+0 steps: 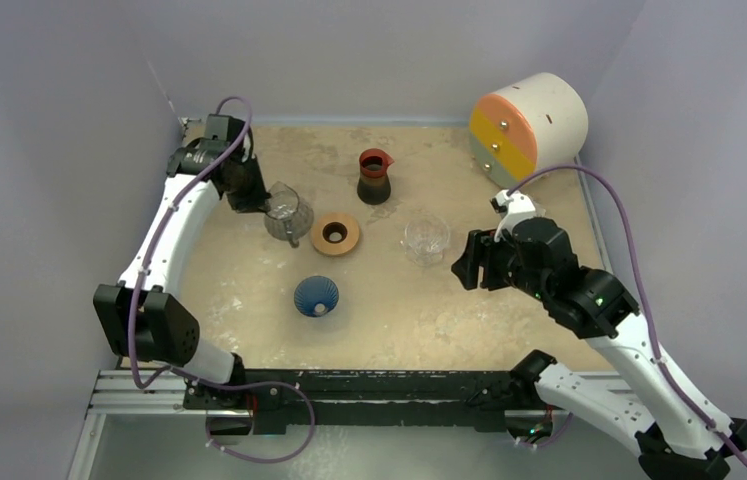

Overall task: Place the coffee filter in the dripper
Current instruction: Place the coffee server at the center of the board.

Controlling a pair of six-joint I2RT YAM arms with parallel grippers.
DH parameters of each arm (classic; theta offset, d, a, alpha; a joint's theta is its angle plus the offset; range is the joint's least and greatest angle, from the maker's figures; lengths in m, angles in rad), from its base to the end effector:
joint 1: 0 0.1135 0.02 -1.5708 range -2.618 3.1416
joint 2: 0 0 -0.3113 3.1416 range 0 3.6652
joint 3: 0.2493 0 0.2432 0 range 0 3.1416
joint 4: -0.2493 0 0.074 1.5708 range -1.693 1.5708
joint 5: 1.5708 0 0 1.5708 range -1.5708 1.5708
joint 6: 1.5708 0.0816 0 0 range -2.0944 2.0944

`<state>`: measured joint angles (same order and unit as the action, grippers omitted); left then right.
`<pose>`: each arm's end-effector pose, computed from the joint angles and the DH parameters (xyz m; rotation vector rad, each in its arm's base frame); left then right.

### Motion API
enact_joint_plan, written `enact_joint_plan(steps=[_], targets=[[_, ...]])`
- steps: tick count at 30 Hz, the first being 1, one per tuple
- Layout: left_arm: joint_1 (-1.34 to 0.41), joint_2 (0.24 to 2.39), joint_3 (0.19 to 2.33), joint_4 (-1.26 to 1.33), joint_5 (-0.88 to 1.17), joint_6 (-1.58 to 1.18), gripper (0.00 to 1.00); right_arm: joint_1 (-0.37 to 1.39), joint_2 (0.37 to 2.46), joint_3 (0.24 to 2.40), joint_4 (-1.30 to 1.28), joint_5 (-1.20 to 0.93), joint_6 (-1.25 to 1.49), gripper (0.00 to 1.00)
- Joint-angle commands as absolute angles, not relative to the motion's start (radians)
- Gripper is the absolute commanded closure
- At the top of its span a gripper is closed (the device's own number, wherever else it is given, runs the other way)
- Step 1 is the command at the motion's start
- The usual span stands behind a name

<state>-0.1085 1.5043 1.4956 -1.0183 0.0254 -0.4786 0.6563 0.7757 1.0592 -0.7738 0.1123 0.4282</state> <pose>0.3139 -0.0363 0.3489 -0.4725 2.5747 -0.2430 0.1197 0.0807 0.3820 -0.1689 2.0976 0.5497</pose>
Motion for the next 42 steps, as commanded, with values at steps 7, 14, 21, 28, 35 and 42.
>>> enact_joint_plan(steps=[7,14,21,28,35,42], targets=[[-0.363,1.460,1.658,-1.063,0.103,-0.513,1.00,0.658,0.733,1.123,-0.879,0.165,0.433,0.35],[-0.609,1.489,1.646,-1.035,0.017,-0.498,1.00,0.658,0.721,1.150,-0.947,0.228,0.460,0.35],[-0.780,1.520,1.573,-1.006,-0.074,-0.505,1.00,0.658,0.692,1.128,-0.982,0.322,0.509,0.34],[-0.867,1.555,1.491,-0.982,-0.089,-0.527,1.00,0.658,0.655,1.080,-0.978,0.368,0.547,0.34],[-0.912,1.578,1.432,-0.926,-0.068,-0.546,1.00,0.658,0.653,1.035,-0.961,0.366,0.566,0.34],[-0.936,1.606,1.355,-0.853,-0.046,-0.581,1.00,0.659,0.649,1.017,-0.935,0.342,0.568,0.34]])
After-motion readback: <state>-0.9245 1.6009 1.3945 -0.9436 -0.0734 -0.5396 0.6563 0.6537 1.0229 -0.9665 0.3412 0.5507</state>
